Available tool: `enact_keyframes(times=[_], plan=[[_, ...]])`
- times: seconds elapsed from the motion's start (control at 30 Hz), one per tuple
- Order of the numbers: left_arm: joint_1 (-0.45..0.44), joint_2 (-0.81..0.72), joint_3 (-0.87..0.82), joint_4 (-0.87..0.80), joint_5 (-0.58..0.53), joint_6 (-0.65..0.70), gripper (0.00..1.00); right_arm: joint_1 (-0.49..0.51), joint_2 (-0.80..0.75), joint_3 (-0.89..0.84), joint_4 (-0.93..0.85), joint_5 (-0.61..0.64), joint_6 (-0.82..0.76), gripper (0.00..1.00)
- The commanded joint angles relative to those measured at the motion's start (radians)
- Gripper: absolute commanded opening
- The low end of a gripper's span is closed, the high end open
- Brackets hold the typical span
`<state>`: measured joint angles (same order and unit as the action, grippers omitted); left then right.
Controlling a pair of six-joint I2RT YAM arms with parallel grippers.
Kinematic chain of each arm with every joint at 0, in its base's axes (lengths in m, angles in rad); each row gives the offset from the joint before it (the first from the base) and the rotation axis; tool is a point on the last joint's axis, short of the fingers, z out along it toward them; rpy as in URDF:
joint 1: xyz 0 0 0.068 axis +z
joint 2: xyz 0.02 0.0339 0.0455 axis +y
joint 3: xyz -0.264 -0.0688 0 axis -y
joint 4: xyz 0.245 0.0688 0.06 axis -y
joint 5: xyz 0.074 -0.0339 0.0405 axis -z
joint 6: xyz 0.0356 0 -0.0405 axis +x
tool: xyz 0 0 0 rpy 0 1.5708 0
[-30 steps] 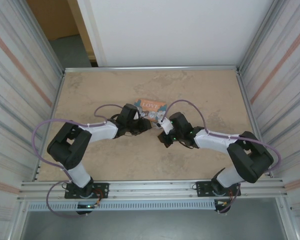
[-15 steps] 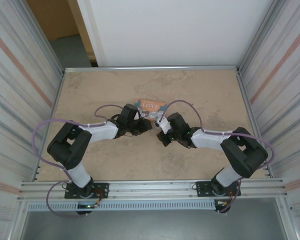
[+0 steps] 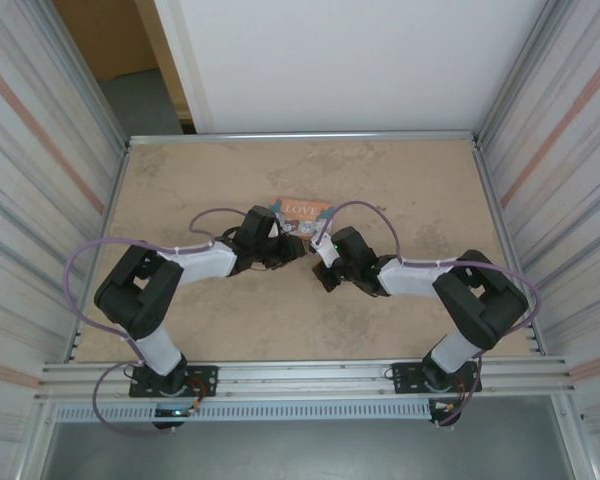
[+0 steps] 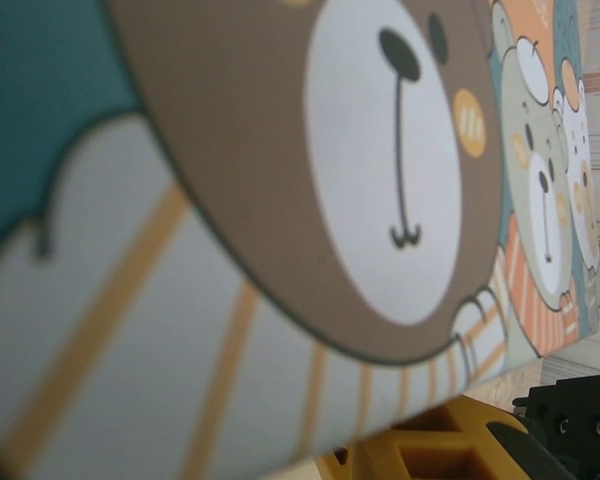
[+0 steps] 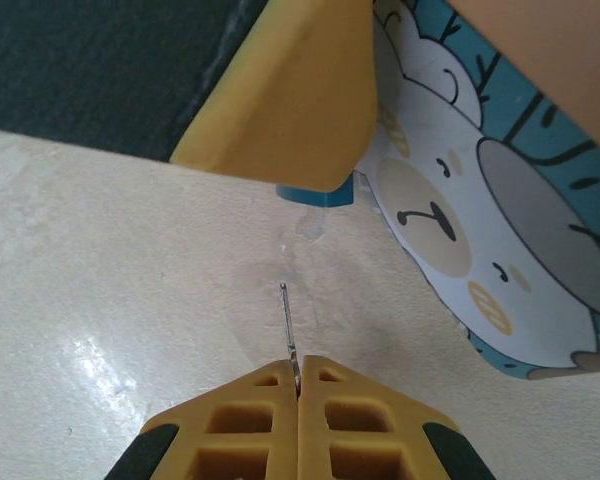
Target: Unlock the padlock with the key
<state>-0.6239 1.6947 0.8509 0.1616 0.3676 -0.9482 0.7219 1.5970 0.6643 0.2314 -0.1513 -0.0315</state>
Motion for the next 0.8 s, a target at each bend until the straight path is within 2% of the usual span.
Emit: enact_keyframes(times=[0.0,0.77], plan=[[-0.01,-0.028,0.029,0.039,0.027,-0.018,0.15,0.008,0.016,0.026,0.04,0.027,0.002,0.0],[-0.01,-0.025,0.027,0.044,0.03,-0.021,0.13,0.01,0.028,0.035,0.099,0.05,0.028,0.0]])
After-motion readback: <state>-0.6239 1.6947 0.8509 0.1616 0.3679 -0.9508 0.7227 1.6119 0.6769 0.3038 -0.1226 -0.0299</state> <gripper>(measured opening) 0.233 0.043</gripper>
